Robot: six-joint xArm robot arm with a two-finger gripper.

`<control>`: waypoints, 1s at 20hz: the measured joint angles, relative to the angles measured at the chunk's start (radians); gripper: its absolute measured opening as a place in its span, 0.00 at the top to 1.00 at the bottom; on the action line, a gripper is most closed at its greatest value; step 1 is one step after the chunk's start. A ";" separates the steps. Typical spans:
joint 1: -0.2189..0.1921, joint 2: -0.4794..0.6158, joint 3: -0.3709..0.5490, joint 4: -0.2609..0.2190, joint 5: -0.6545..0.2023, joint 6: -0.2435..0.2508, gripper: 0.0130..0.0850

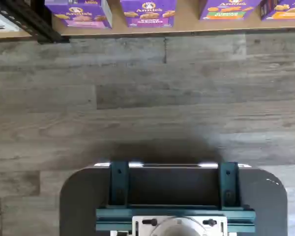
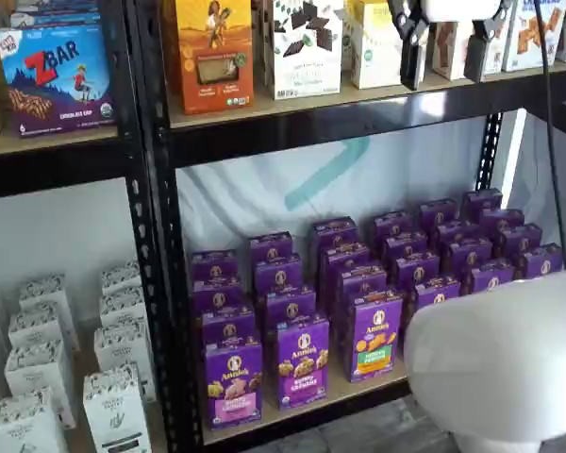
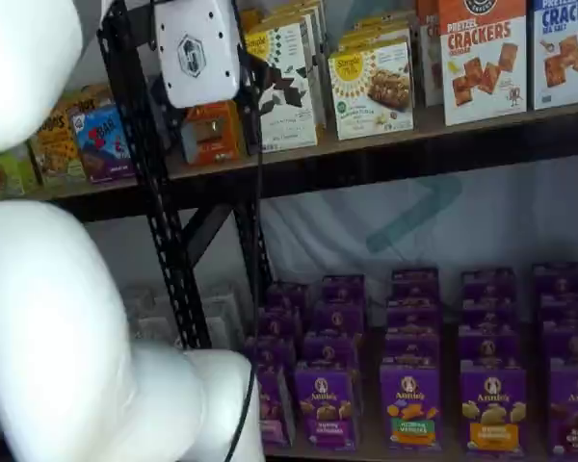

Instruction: Pick up the purple box with a pink patch in the middle, on the bottom shelf, the first box from the left

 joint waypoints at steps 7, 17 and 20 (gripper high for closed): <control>0.050 -0.038 0.041 -0.061 -0.073 0.028 0.00; 0.058 -0.060 0.126 -0.056 -0.157 0.039 0.00; 0.068 -0.065 0.169 -0.053 -0.189 0.052 0.00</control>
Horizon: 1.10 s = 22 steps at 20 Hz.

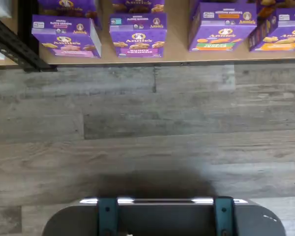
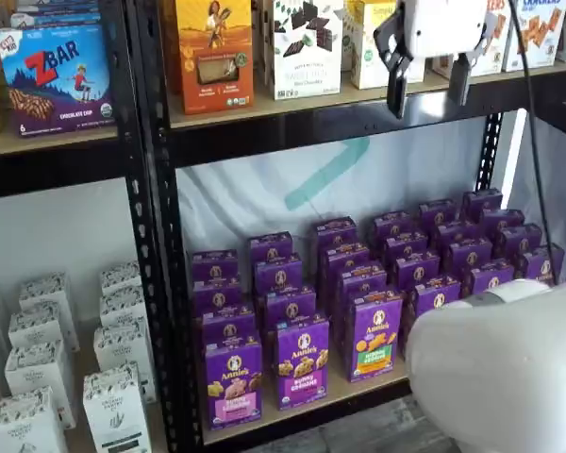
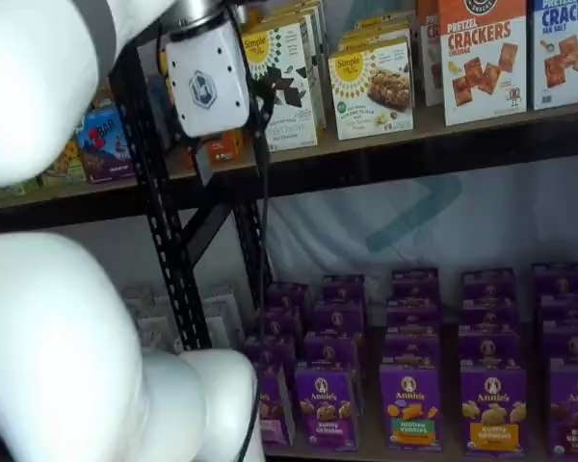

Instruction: Pick up the purple box with a pink patch in the middle, on the bottom shelf, the first box from the left

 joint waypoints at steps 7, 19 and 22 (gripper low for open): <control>0.050 -0.011 0.140 0.003 -0.101 0.053 0.00; 0.130 -0.011 0.415 -0.046 -0.386 0.147 0.00; 0.136 0.004 0.468 -0.044 -0.471 0.157 0.00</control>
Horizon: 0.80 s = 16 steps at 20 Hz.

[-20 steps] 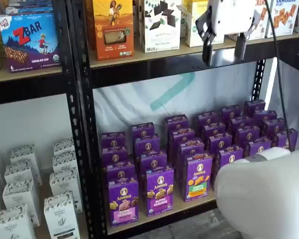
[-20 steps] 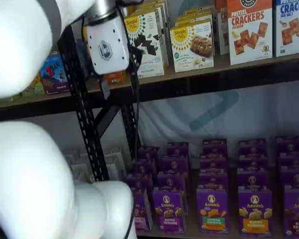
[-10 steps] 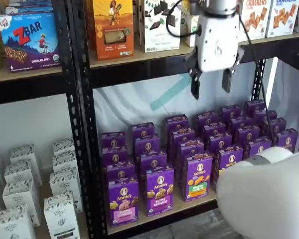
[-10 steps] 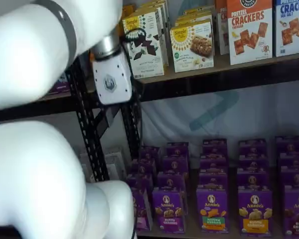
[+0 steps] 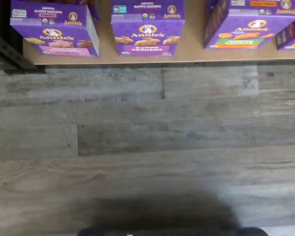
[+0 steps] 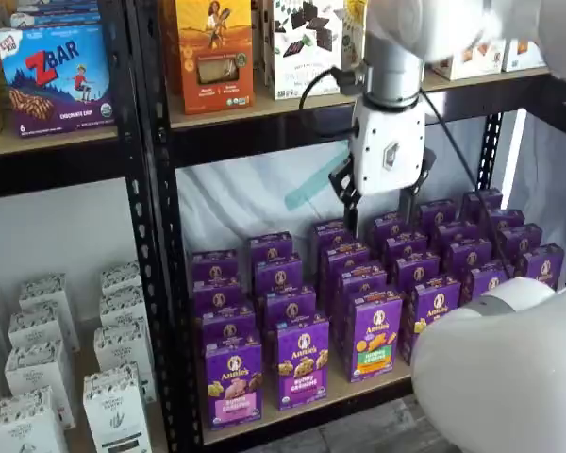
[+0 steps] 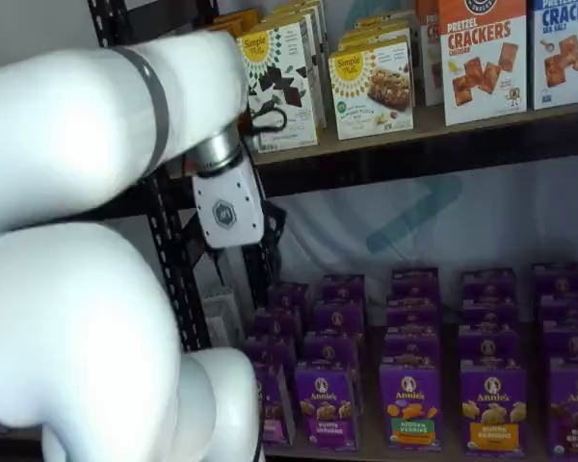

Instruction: Pick up the purple box with a pink patch in the middle, on the bottom shelf, the first box from the left

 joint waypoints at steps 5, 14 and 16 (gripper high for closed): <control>0.021 0.064 0.066 0.004 -0.137 0.027 0.00; 0.074 0.267 0.145 -0.005 -0.413 0.097 0.00; 0.088 0.337 0.150 0.000 -0.475 0.110 0.00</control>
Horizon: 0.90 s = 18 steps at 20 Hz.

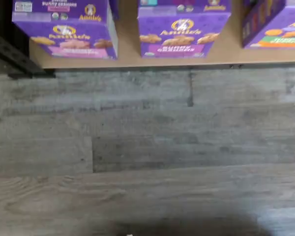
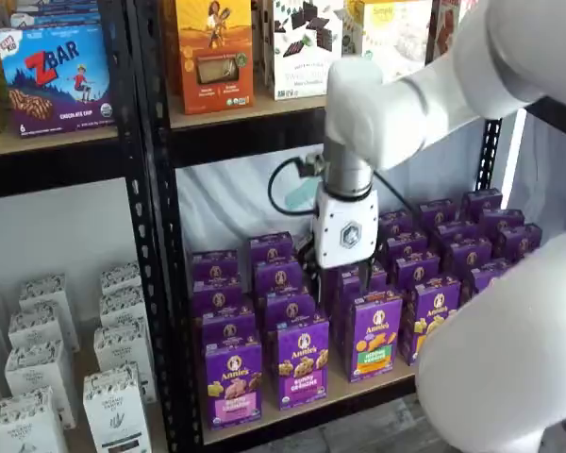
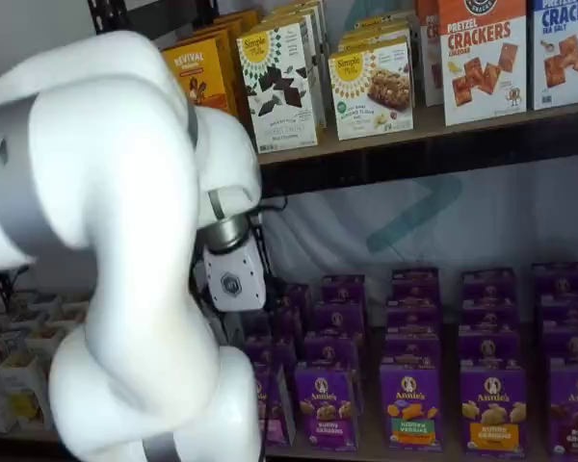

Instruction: Pick up the purple box with a pink patch in the middle, on the bottom shelf, the first box from the left

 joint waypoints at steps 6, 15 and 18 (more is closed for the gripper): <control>0.044 0.204 -0.011 0.023 -0.161 0.032 0.00; 0.097 0.457 -0.065 -0.022 -0.333 0.125 0.00; 0.101 0.533 -0.090 -0.053 -0.373 0.158 0.00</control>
